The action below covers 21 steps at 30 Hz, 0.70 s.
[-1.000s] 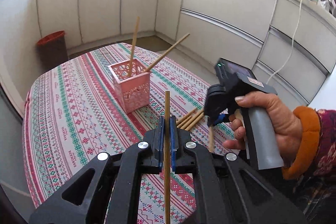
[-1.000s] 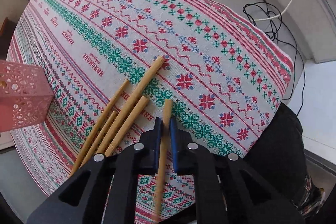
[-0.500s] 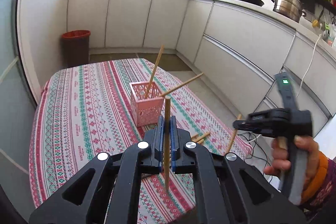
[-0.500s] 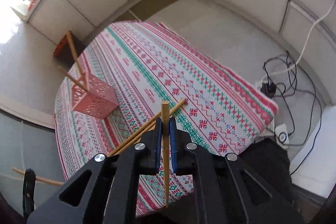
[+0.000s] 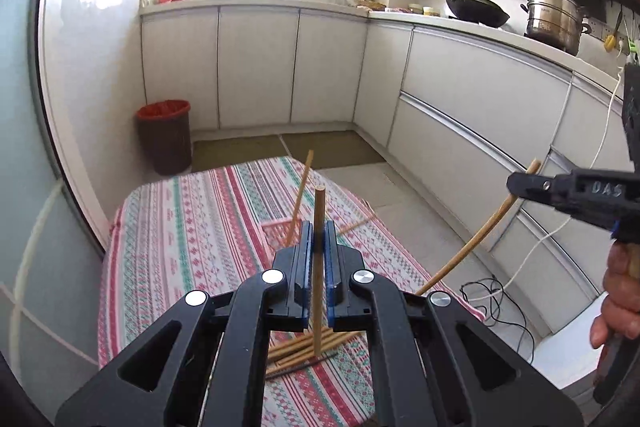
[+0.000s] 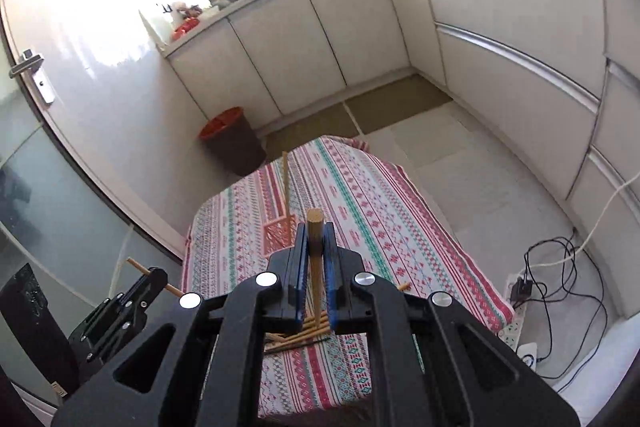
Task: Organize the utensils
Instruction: 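Carry both chopsticks upright over the pink cup and open both tools to drop them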
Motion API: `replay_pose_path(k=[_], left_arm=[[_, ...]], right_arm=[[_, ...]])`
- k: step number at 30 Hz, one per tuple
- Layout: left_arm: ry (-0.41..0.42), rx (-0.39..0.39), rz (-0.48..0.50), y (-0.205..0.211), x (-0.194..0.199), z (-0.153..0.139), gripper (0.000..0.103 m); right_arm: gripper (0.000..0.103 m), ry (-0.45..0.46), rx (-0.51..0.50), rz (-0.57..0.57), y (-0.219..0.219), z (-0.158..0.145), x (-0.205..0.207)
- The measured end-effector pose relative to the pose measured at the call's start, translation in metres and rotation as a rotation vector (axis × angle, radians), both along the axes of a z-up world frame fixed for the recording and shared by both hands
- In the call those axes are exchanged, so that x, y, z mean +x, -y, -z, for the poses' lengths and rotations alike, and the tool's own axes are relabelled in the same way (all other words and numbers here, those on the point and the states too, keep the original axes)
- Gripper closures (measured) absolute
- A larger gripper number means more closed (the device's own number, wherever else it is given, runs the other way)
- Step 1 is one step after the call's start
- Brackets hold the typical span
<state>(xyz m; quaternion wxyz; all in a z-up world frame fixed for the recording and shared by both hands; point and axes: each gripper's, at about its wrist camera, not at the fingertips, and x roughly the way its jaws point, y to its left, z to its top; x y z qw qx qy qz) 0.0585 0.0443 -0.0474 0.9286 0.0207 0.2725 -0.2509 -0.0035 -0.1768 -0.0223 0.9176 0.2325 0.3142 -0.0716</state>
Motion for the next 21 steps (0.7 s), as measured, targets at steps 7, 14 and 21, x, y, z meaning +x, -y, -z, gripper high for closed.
replay_pose_path(k=[7, 14, 21], left_arm=[[0.106, -0.009, -0.041, 0.005, 0.027, -0.052, 0.099], [0.111, -0.064, -0.11, 0.013, 0.076, -0.058, 0.099], [0.041, -0.048, -0.133, 0.026, 0.131, -0.017, 0.098]], right_arm=[[0.095, 0.137, -0.004, -0.03, 0.003, -0.059, 0.026], [0.095, 0.158, -0.024, -0.045, 0.001, -0.064, 0.077], [0.095, 0.139, -0.034, -0.055, -0.002, -0.036, 0.117]])
